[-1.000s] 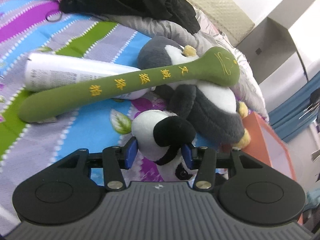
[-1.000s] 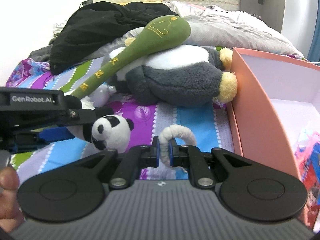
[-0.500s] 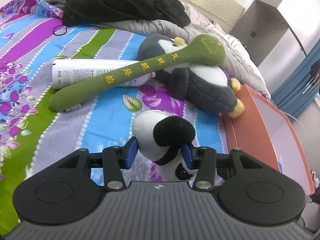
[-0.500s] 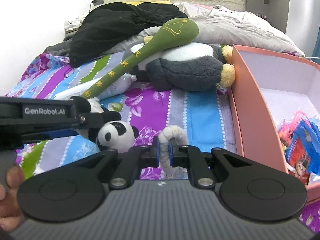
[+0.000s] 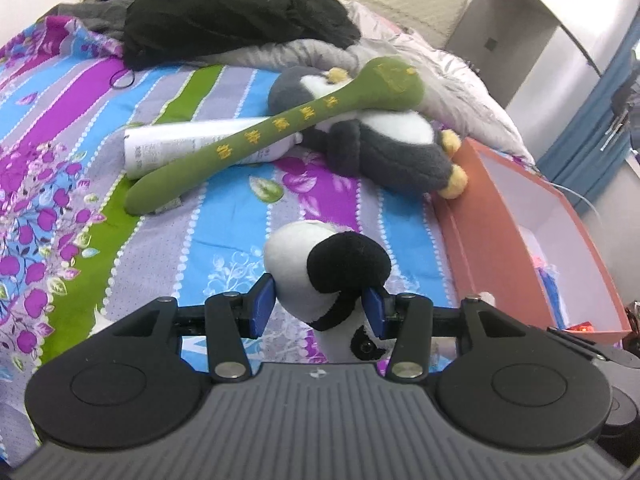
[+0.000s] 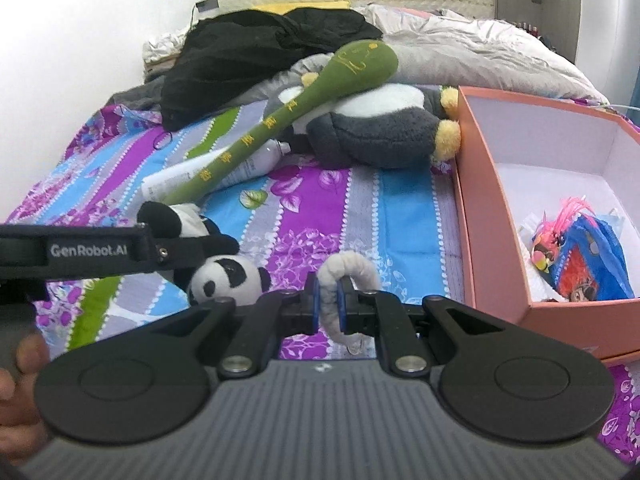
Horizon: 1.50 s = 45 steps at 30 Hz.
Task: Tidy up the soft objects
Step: 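Lift the panda keychain with the left tool while the right tool lifts the white ring, then carry the panda keychain and white ring over the box with both tools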
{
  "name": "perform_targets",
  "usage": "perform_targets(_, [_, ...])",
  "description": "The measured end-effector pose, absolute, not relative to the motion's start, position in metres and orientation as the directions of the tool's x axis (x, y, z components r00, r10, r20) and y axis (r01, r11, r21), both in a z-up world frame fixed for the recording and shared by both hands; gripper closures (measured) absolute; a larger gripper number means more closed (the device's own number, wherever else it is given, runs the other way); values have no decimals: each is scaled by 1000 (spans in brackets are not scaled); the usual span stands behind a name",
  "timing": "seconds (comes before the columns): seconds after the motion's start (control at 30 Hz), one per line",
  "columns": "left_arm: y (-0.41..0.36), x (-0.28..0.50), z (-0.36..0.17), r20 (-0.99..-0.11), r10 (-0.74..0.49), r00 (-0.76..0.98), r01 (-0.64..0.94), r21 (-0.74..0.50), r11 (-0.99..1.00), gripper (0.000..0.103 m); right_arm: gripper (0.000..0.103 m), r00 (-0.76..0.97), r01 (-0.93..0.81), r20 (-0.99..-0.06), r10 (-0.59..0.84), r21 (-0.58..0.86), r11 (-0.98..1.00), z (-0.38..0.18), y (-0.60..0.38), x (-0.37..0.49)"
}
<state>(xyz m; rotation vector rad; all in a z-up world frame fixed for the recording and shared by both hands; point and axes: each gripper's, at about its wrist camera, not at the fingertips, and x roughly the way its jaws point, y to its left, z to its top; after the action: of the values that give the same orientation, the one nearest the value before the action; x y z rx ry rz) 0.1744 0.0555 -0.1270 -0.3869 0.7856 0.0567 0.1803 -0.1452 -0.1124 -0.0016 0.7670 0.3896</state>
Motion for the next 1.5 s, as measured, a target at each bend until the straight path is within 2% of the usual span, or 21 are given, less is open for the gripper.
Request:
perform_targets(0.3, [39, 186, -79, -651, -103, 753, -112, -281, 953, 50, 91, 708, -351, -602, 370, 155, 923, -68, -163, 181])
perform_targets(0.47, [22, 200, -44, -607, -152, 780, -38, -289, 957, 50, 91, 744, -336, -558, 367, 163, 928, -38, -184, 195])
perform_targets(0.6, [-4, 220, -17, -578, -181, 796, 38, -251, 967, 50, 91, 781, -304, -529, 332, 142, 942, -16, -204, 207])
perform_targets(0.93, [-92, 282, 15, -581, -294, 759, 201, -221, 954, 50, 91, 854, -220, -467, 229, 74, 973, 24, -279, 230])
perform_targets(1.1, [-138, 315, 8, -630, -349, 694, 264, -228, 937, 50, 91, 846, -148, -508, 162, 68, 987, 16, -317, 247])
perform_targets(1.27, [-175, 352, -16, -708, -393, 587, 300, -260, 918, 50, 91, 783, -89, -606, 138, 111, 990, -3, -348, 269])
perform_targets(1.5, [-205, 395, -49, -799, -373, 470, 294, -257, 921, 50, 91, 695, -51, -711, 107, 99, 994, -40, -370, 294])
